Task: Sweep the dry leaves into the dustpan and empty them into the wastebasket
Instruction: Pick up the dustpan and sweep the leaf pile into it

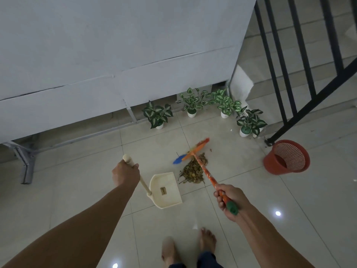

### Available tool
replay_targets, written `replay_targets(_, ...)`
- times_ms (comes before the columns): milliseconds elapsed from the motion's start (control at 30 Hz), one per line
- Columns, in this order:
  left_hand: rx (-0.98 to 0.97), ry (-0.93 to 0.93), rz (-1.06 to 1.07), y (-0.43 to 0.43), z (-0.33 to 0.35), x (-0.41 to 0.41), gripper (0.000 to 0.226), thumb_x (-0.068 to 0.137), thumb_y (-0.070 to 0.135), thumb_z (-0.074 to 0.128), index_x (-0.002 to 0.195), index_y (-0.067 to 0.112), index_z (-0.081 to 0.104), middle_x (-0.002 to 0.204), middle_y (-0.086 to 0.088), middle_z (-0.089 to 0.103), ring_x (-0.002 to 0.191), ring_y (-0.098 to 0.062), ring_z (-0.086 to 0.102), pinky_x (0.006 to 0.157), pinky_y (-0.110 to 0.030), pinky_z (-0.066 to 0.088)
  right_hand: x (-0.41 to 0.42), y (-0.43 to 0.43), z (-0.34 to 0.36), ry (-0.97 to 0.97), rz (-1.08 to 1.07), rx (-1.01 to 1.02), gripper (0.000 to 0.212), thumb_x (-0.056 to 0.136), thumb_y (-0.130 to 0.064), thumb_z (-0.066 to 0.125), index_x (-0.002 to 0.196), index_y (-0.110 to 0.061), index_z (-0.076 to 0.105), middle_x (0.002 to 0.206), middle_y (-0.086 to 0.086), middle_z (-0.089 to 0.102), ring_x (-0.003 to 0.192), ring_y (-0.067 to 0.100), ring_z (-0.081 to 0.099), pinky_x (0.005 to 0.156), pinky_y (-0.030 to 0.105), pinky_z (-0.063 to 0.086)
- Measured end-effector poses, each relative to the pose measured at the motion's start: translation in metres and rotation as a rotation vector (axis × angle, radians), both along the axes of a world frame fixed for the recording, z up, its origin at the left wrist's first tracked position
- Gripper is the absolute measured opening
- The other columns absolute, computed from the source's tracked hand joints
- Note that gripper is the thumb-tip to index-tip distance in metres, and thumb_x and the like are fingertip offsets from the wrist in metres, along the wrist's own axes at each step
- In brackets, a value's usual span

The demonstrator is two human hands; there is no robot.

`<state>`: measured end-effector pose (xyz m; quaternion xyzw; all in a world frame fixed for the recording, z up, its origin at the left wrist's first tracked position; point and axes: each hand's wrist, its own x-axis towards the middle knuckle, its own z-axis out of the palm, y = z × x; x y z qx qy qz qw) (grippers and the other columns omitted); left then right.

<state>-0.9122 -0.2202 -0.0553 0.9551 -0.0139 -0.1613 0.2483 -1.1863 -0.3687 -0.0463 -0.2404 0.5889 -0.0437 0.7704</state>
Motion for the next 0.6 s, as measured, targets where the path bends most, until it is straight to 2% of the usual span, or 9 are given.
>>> replay_targets(167,-0.032,-0.010,0.009,0.013,-0.003,0.005,0.028,0.089,0.028,0.067,0.104,0.004,0.064,0.084,-0.008,0.060,0.079,-0.028,0.058,0.072,-0.038,0.052,0.017,0.009,0.000,0.030,-0.013,-0.033,0.006,0.093,-0.008,0.059,0.097,-0.004,0.057,0.060,0.006,0.047,0.034,0.007,0.044,0.030,0.017,0.034)
replay_targets(367,-0.033,-0.008,0.015,0.020,-0.003,0.013,0.030,0.089,0.028,0.067,0.106,0.003,0.065,0.089,-0.011,0.063,0.085,-0.030,0.061,0.073,-0.038,0.051,0.006,0.016,0.011,0.000,0.067,-0.040,0.015,0.094,-0.006,0.056,0.079,-0.003,0.060,0.056,0.005,0.052,0.036,0.009,0.044,0.029,0.020,0.035)
replay_targets(467,-0.035,0.000,0.032,0.023,-0.002,0.014,0.031,0.088,0.028,0.068,0.107,0.004,0.066,0.093,-0.013,0.066,0.090,-0.032,0.063,0.076,-0.040,0.053,0.028,0.015,0.007,0.002,0.126,-0.057,0.009,0.093,-0.006,0.057,0.092,0.001,0.062,0.055,0.004,0.052,0.036,0.009,0.044,0.030,0.020,0.035)
replay_targets(533,-0.048,0.005,0.051,0.025,-0.001,0.015,0.031,0.088,0.028,0.069,0.107,0.004,0.067,0.094,-0.013,0.067,0.088,-0.031,0.063,0.076,-0.040,0.054,0.049,0.012,0.001,0.012,0.145,-0.069,0.016,0.092,-0.006,0.058,0.103,0.005,0.063,0.056,0.005,0.052,0.037,0.009,0.044,0.031,0.020,0.035)
replay_targets(600,-0.049,0.008,0.067,0.026,0.000,0.016,0.030,0.088,0.028,0.069,0.106,0.004,0.067,0.093,-0.012,0.066,0.085,-0.029,0.062,0.074,-0.038,0.054,0.067,0.009,-0.005,0.022,0.132,-0.064,0.015,0.091,-0.009,0.061,0.104,0.000,0.060,0.060,0.005,0.051,0.035,0.007,0.045,0.031,0.019,0.035)
